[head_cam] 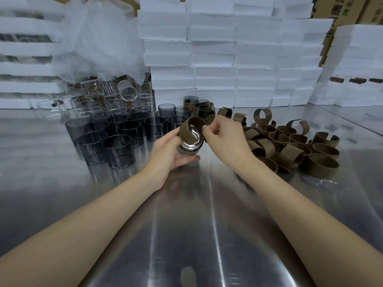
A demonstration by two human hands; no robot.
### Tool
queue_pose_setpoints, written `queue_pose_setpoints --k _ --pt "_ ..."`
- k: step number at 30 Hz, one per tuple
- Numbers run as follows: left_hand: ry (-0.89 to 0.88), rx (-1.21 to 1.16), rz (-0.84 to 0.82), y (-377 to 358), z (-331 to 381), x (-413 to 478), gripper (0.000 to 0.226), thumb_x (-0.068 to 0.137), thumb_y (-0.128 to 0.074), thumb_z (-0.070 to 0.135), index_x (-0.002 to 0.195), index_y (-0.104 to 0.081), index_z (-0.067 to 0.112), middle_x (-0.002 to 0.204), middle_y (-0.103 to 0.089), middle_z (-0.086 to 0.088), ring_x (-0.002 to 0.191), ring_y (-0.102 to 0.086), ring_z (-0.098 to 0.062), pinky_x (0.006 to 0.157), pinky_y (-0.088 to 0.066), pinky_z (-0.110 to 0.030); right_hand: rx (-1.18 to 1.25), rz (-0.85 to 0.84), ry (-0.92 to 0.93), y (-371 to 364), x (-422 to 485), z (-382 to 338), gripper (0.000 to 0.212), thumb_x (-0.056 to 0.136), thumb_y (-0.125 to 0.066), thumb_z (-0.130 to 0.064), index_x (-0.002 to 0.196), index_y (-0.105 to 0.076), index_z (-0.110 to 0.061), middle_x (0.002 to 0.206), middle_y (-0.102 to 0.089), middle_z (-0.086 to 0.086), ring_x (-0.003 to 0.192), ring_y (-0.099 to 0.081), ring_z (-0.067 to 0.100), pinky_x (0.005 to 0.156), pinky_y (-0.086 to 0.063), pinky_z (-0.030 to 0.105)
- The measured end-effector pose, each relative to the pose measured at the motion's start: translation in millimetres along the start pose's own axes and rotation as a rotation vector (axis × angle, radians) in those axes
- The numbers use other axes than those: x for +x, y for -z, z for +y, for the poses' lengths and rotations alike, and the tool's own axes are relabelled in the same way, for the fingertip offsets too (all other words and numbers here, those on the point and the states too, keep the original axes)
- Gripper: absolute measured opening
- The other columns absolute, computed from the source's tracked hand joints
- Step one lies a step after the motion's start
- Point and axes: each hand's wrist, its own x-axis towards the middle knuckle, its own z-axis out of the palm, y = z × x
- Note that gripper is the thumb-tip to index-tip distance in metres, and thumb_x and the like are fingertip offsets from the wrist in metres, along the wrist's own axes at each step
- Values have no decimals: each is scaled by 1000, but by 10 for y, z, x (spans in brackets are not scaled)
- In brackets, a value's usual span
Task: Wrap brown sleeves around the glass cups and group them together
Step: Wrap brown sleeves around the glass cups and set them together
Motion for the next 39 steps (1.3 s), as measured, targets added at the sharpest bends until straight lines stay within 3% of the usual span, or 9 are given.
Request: queue_pose_setpoints --k 3,7,12,16,21,28,33,36,39 --pt "-1 36 -1 -7 19 6 34 101 -47 35 124 -64 16 119 -69 -1 93 -71 -40 80 -60 -43 2 -2 29 -5 -16 -4 33 91 -56 -20 63 -40 -16 59 -47 -2 54 -41 11 53 -34 23" --pt "-21 111 -74 -8 30 -16 76 77 -48 67 133 -56 16 125 -67 -4 94 -71 -38 88 -58 -43 31 21 93 15 -25 -22 41 91 -57 -17 59 -33 -19 53 -36 -6 49 -31 9 49 -29 18" --pt "-96 201 -53 -21 38 -50 26 94 -62 26 119 -64 21 121 -67 -1 86 -73 -37 81 -60 -35 31 18 150 53 -19 -36 39 85 -61 -13 57 -35 -21 53 -41 -4 51 -34 9 51 -31 19" --pt "-102 205 -37 -42 48 -71 41 95 -58 6 136 -53 7 128 -61 -11 95 -69 -41 84 -59 -39 35 4 153 55 -18 -34 34 80 -63 -10 58 -38 -21 61 -55 6 58 -44 15 56 -37 27" --pt "-141 226 -20 -47 39 -69 40 95 -54 -5 133 -55 6 129 -59 -15 106 -64 -43 79 -61 -35 145 -14 101 69 9 -15 14 78 -67 -12 80 -56 -20 73 -67 -6 70 -62 4 64 -43 9" --pt "-122 273 -20 -32 39 -42 47 94 -48 -6 140 -49 6 134 -56 -13 105 -68 -25 88 -58 -43 185 -76 139 53 10 12 12 83 -65 -7 87 -70 -17 76 -66 -16 75 -64 -5 72 -51 10" --pt "-120 287 -23 -23 30 -7 49 94 -46 -8 141 -47 3 140 -51 -16 108 -67 -25 89 -57 -46 152 -80 159 47 15 24 18 84 -61 -2 93 -73 -11 85 -73 -3 83 -69 6 82 -57 27" --pt "-149 287 -49 -13 11 6 46 93 -47 -9 133 -56 11 133 -57 -8 110 -65 -23 82 -60 -38 107 -81 185 62 21 41 19 86 -60 -2 97 -74 -11 90 -74 1 88 -69 11 87 -55 34" --pt "-194 258 -45 -18 2 -2 51 91 -47 -12 104 -65 34 108 -67 10 104 -66 -17 71 -59 -26 106 -84 209 75 22 57 21 88 -59 -2 100 -74 -10 93 -74 0 91 -69 11 89 -54 34"
